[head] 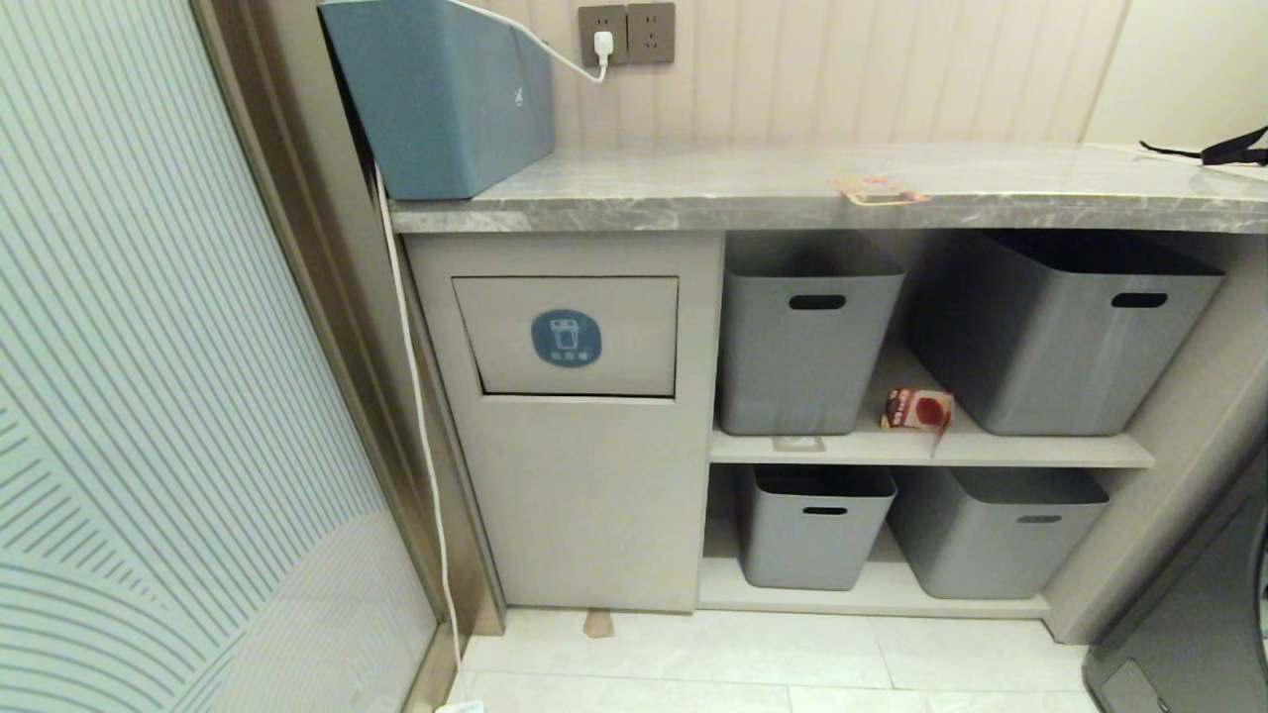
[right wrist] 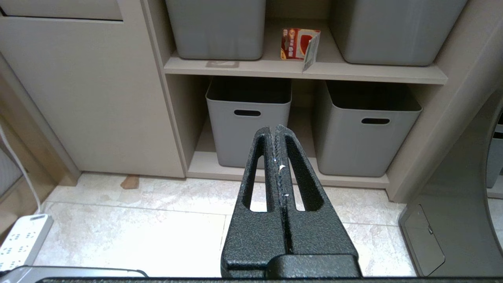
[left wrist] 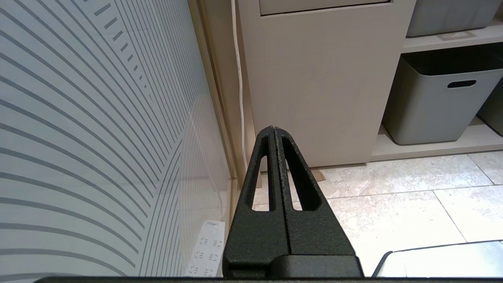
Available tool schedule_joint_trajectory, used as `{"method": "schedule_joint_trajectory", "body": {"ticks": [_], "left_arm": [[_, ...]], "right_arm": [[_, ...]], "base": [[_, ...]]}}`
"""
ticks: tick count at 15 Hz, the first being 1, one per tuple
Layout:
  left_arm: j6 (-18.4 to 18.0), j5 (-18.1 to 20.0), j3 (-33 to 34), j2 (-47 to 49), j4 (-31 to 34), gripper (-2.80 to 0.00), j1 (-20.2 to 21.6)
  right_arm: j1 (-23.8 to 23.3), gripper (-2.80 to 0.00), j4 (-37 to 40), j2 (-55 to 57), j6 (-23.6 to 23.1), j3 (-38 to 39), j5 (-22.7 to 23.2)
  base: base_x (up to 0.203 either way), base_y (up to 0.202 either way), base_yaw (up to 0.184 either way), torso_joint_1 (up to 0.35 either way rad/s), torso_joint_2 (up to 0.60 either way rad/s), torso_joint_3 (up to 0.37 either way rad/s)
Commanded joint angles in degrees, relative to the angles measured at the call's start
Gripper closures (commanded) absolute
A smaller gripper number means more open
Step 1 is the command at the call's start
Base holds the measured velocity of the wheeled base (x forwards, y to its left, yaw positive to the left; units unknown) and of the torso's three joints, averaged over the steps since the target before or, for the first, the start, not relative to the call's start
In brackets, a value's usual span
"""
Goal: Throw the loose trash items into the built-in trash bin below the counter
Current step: Pick up the garbage
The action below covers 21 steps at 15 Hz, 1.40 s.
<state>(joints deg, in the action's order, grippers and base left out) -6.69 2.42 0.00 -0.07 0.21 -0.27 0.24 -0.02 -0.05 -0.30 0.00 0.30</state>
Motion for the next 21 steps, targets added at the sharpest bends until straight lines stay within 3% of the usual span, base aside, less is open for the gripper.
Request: {"method": "schedule_joint_trajectory", "body": {"ticks": [1,6,14,21], "left_arm": [[-0.5,0.0,0.0,0.0,0.0,0.0,0.0],[0.0,-0.5,0.0,-0.1,0.1,0.0,0.0],[-2.3,0.1,0.0,0.0,0.0,0.0,0.0],[-2.3,0.0,0.0,0.0,0.0,0.0,0.0]], "right_arm": [[0.0,0.0,-0.1,0.0,0.0,0.0,0.0],[0.0,0.0,-0.1,0.0,0.0,0.0,0.0],[0.0,0.0,0.0,0.0,0.0,0.0,0.0],[0.0,0.0,-0.1,0.0,0.0,0.0,0.0]], "base": [[0.0,0.0,0.0,0.0,0.0,0.0],[0.0,0.0,0.0,0.0,0.0,0.0],[0.0,0.0,0.0,0.0,0.0,0.0],[0.0,-0.172,-0.001,0.003,0.0,0.002]]}}
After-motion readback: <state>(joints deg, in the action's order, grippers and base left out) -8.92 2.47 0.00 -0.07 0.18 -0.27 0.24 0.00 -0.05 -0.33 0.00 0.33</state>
